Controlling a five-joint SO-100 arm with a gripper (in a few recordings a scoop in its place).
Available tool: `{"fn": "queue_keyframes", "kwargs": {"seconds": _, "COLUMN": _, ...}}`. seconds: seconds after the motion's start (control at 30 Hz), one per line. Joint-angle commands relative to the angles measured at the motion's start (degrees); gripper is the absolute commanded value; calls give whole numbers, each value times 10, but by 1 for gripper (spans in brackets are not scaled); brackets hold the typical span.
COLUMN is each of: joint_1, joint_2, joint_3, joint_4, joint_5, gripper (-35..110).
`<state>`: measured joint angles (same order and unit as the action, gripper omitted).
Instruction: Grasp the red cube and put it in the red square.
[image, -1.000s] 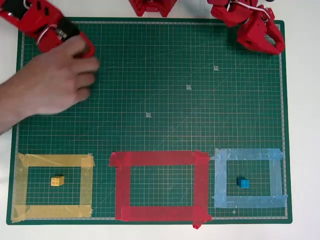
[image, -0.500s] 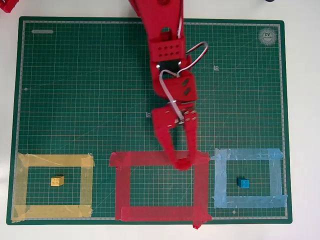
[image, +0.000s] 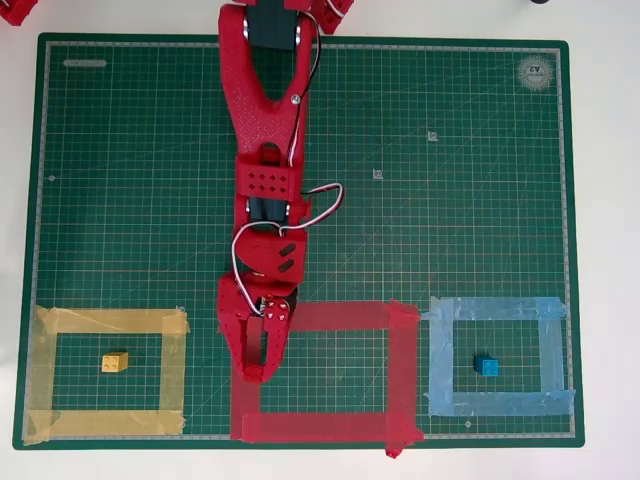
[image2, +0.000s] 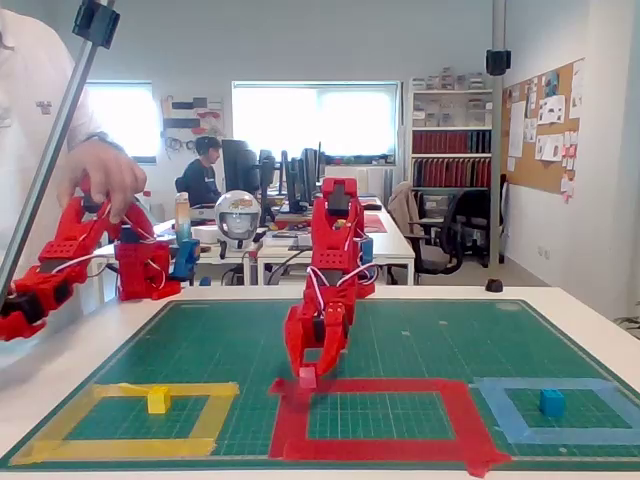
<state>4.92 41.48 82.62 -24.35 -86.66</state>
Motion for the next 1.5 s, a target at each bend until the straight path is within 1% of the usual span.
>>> {"fn": "queue_keyframes", "kwargs": {"seconds": 0.0, "joint_1": -19, "joint_2": 50, "joint_3": 12, "joint_4": 3, "joint_5": -2, "gripper": 1}}
{"fn": "queue_keyframes", "kwargs": {"seconds": 0.2, "joint_1": -67, "joint_2": 136, "joint_3": 138, "joint_4": 3, "joint_5": -4, "gripper": 1}}
{"fn": "queue_keyframes", "kwargs": {"seconds": 0.27, "joint_1": -84, "joint_2": 143, "joint_3": 149, "joint_4": 0, "joint_5": -4, "gripper": 1}}
{"fn": "queue_keyframes", "kwargs": {"seconds": 0.57, "joint_1": -95, "joint_2": 78, "joint_3": 33, "joint_4": 3, "joint_5": -4, "gripper": 1}}
{"fn": "queue_keyframes", "kwargs": {"seconds": 0.8, "joint_1": -81, "joint_2": 47, "joint_3": -1, "joint_4": -2, "joint_5": -5, "gripper": 1}}
{"fn": "queue_keyframes", "kwargs": {"seconds": 1.1, "joint_1": -104, "joint_2": 62, "joint_3": 48, "joint_4": 4, "joint_5": 1, "gripper": 1}}
{"fn": "queue_keyframes", "kwargs": {"seconds": 1.23, "joint_1": -108, "joint_2": 59, "joint_3": 47, "joint_4": 4, "joint_5": 29, "gripper": 1}}
{"fn": "queue_keyframes", "kwargs": {"seconds": 1.47, "joint_1": -109, "joint_2": 52, "joint_3": 41, "joint_4": 4, "joint_5": 18, "gripper": 1}}
